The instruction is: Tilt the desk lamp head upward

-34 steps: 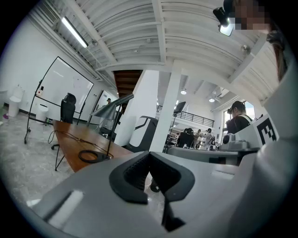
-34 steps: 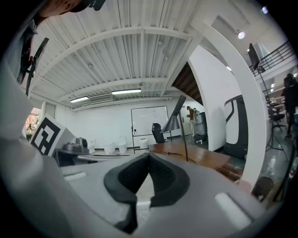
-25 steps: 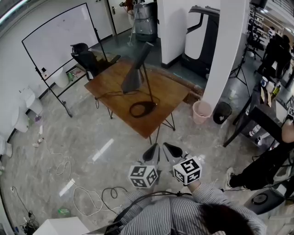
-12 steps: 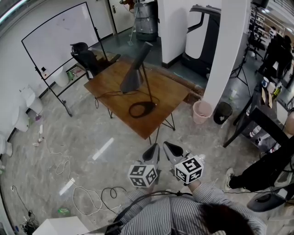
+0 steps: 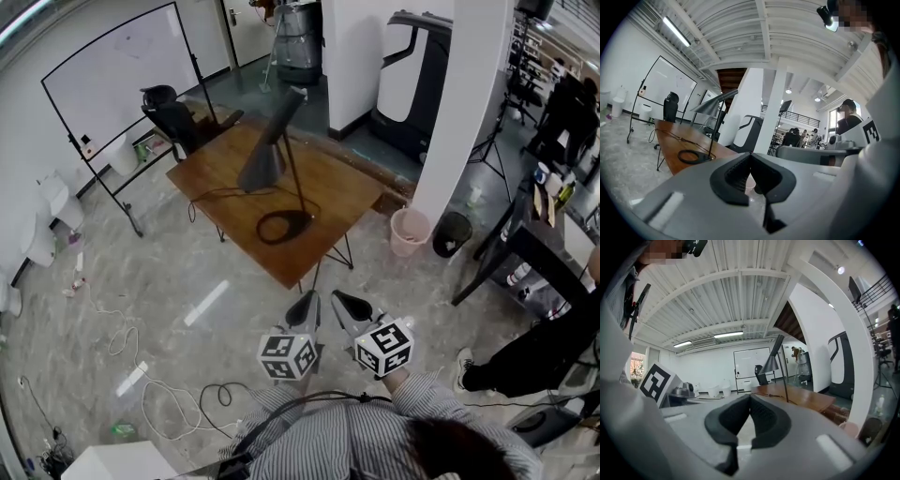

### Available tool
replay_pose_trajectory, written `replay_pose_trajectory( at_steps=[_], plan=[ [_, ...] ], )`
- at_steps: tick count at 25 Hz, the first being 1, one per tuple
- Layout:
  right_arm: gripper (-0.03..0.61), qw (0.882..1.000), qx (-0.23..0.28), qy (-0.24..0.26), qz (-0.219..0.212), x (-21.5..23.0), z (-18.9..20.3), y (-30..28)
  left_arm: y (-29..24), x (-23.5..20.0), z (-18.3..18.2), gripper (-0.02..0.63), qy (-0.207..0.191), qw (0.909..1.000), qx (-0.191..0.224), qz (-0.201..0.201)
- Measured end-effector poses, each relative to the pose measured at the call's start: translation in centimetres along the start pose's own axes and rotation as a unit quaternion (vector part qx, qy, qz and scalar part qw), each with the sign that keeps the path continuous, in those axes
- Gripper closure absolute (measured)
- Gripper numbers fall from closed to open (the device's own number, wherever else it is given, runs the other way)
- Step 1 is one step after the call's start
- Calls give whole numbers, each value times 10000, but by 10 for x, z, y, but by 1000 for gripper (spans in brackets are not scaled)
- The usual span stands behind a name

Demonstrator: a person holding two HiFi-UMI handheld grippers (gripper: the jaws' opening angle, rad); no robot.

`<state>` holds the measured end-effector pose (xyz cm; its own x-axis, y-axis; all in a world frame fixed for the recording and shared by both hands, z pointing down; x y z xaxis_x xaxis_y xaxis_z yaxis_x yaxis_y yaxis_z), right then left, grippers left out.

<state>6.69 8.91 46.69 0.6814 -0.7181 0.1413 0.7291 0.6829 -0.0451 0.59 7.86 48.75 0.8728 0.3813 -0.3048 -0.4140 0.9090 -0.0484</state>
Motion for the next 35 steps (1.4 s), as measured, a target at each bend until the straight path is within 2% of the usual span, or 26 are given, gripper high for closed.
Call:
replay_pose_trajectory(
  at_steps=[9, 19, 26, 28, 31, 35],
  plan=[
    [577, 9997, -80, 202, -59, 32, -2, -31, -45, -26, 1, 607, 3, 9999, -112, -18],
    [577, 9996, 0, 270, 110, 85, -19, -135, -127, -100, -26, 594, -50, 9999, -81, 98],
    [576, 9983, 114, 493, 281, 119, -42, -209, -183, -159, -39, 572, -278, 9995, -69, 100],
    [577, 9975, 106, 616, 333, 126, -47, -221, -198, -170, -40, 570, -328, 9994, -67, 100],
    [577, 9954, 77, 864, 398, 138, -54, -233, -222, -181, -36, 528, -497, 9987, -93, -11],
    [577, 9870, 48, 1557, 400, 153, -70, -245, -255, -188, -35, 498, -588, 9982, -72, -134]
  ],
)
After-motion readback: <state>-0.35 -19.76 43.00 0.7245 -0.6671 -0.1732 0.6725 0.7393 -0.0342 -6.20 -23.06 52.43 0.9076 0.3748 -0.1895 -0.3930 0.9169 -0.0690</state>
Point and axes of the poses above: the fingertips, and each gripper's own axes: y backward along the fingers, x to its right, z out of its underside, the point moved 1 cm from there along y, backward along the fingers, and after that the axes turned 4 degrees about x, right-handed, at the moved point
